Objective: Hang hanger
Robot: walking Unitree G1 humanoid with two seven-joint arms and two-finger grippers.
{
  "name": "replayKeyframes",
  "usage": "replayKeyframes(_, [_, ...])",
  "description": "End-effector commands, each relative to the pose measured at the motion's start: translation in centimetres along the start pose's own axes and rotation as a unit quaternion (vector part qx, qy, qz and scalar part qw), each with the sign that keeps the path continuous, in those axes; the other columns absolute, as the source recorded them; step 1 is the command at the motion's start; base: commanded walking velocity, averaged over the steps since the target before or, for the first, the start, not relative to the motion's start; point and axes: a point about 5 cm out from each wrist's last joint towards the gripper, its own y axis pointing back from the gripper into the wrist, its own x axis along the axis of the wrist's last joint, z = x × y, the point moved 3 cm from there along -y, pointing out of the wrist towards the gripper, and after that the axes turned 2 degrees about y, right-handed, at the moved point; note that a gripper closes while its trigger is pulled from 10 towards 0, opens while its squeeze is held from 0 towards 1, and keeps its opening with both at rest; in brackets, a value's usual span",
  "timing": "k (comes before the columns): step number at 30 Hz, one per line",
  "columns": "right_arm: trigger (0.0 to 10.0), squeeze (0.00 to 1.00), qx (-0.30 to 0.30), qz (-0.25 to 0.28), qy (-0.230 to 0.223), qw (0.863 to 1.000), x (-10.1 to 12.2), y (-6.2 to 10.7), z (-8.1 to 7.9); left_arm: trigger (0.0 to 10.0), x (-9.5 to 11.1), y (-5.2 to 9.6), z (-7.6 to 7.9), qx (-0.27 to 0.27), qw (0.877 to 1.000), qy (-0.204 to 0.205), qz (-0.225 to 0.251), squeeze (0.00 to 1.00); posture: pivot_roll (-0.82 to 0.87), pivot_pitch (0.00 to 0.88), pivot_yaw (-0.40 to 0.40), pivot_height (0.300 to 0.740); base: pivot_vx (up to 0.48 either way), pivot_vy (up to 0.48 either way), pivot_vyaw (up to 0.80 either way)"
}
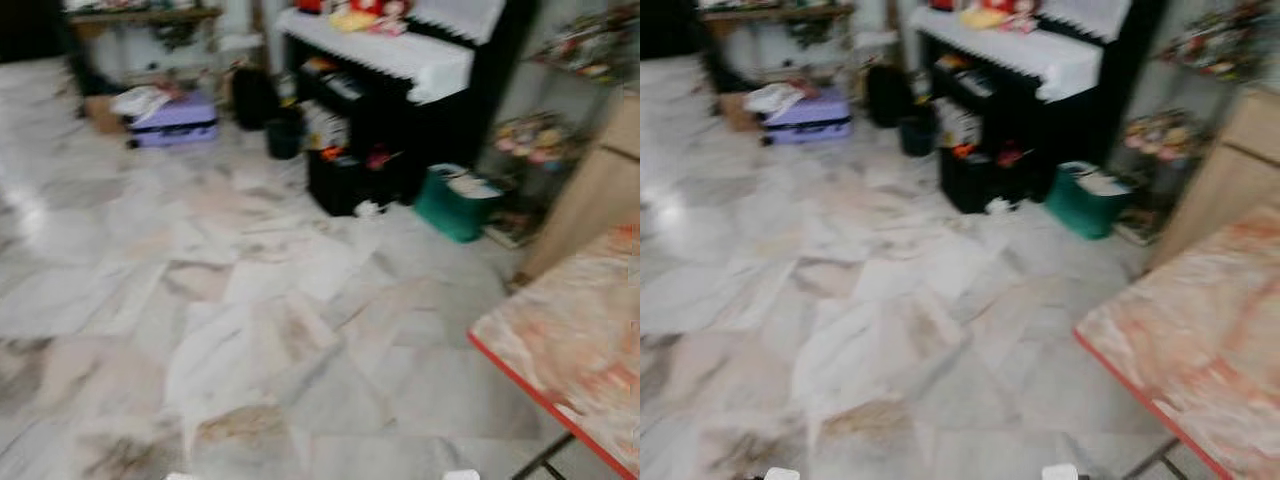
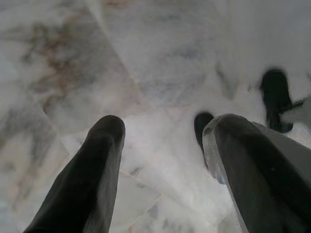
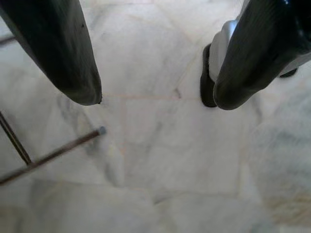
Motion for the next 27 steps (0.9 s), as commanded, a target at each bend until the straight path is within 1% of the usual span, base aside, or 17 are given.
replayKeyframes(1, [10.0, 0.0, 0.061, -0.014, -0.118, 0.991, 2.0, -0.4, -0.5, 10.0, -1.3, 0.8, -4.3, 0.032, 0.979, 0.199, 0.017, 0.0, 0.12, 0.0, -0.05, 0.74, 0.0, 0.0, -0.79])
replayKeyframes(4, [10.0, 0.0, 0.058, -0.013, -0.122, 0.991, 2.0, -0.4, -0.5, 10.0, -1.3, 0.7, -4.1, 0.033, 0.98, 0.193, 0.015, 0.0, 0.12, 0.0, -0.045, 0.74, 0.0, 0.0, -0.79])
replayKeyframes(6, [10.0, 0.0, 0.057, -0.013, -0.123, 0.991, 2.1, -0.4, -0.4, 10.0, -1.5, 0.7, -3.9, 0.029, 0.984, 0.173, 0.008, 0.0, 0.11, 0.0, -0.044, 0.74, 0.0, 0.0, -0.79])
replayKeyframes(8, [10.0, 0.0, 0.057, -0.012, -0.121, 0.991, 2.1, -0.4, -0.4, 10.0, -1.4, 0.7, -3.9, 0.027, 0.986, 0.165, 0.009, 0.0, 0.12, 0.0, -0.045, 0.74, 0.0, 0.0, -0.79])
replayKeyframes(14, [10.0, 0.0, 0.059, -0.012, -0.115, 0.992, 2.3, -0.5, -0.5, 10.0, -1.3, 0.7, -3.9, 0.033, 0.985, 0.169, 0.009, 0.0, 0.13, 0.0, -0.046, 0.74, 0.0, 0.0, -0.79])
replayKeyframes(16, [10.0, 0.0, 0.061, -0.01, -0.113, 0.992, 2.6, -0.5, -0.6, 10.0, -1.3, 0.7, -3.9, 0.031, 0.987, 0.156, 0.007, 0.0, 0.13, 0.0, -0.044, 0.74, 0.0, 0.0, -0.79])
replayKeyframes(18, [10.0, 0.0, 0.06, -0.006, -0.114, 0.992, 2.9, -0.5, -0.5, 10.0, -1.1, 0.7, -4.0, 0.035, 0.986, 0.16, 0.01, 0.0, 0.14, 0.0, -0.052, 0.74, 0.0, 0.0, -0.79])
replayKeyframes(24, [10.0, 0.0, 0.061, -0.004, -0.111, 0.992, 3.2, -0.6, -0.6, 10.0, -2.1, 0.9, -4.5, 0.045, 0.986, 0.162, 0.0, 0.0, 0.16, 0.0, -0.059, 0.74, 0.0, 0.0, -0.79])
replayKeyframes(27, [10.0, 0.0, 0.058, -0.002, -0.121, 0.991, 3.3, -0.6, -0.5, 10.0, -2.4, 0.9, -4.4, 0.048, 0.985, 0.167, -0.003, 0.0, 0.16, 0.017, -0.06, 0.74, 0.0, 0.0, -0.79])
